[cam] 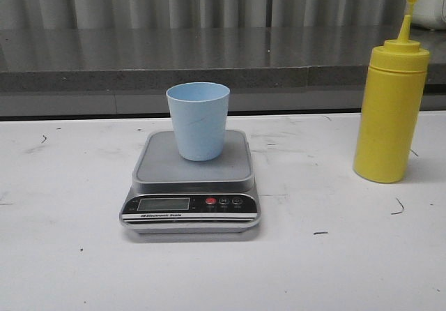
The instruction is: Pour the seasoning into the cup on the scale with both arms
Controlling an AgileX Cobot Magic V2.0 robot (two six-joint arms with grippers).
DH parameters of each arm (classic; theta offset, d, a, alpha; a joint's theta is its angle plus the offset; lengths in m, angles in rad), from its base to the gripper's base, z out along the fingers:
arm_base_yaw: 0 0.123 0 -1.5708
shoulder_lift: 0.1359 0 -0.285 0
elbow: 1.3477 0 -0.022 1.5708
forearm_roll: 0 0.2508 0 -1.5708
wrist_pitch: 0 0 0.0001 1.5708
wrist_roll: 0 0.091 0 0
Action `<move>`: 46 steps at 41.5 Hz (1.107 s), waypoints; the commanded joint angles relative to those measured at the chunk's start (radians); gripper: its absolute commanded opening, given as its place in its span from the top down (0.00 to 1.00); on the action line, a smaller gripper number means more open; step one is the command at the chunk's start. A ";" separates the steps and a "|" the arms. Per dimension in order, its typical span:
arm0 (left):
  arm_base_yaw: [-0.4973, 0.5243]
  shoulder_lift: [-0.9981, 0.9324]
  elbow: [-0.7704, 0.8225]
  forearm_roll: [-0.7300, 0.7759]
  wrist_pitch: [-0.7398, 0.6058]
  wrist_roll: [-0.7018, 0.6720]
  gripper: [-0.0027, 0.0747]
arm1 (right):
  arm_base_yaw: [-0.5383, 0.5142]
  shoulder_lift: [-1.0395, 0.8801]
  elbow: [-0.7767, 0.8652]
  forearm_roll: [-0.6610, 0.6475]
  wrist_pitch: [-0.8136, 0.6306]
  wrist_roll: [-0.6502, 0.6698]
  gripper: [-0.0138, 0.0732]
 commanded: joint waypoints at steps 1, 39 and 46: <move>0.001 -0.026 0.017 -0.008 -0.086 -0.006 0.99 | -0.015 -0.022 0.030 0.000 -0.198 -0.010 0.98; 0.001 -0.026 0.017 -0.008 -0.086 -0.006 0.99 | -0.034 -0.038 0.093 0.068 -0.186 0.010 0.98; 0.001 -0.026 0.017 -0.008 -0.086 -0.006 0.99 | -0.034 -0.037 0.093 0.068 -0.186 0.010 0.98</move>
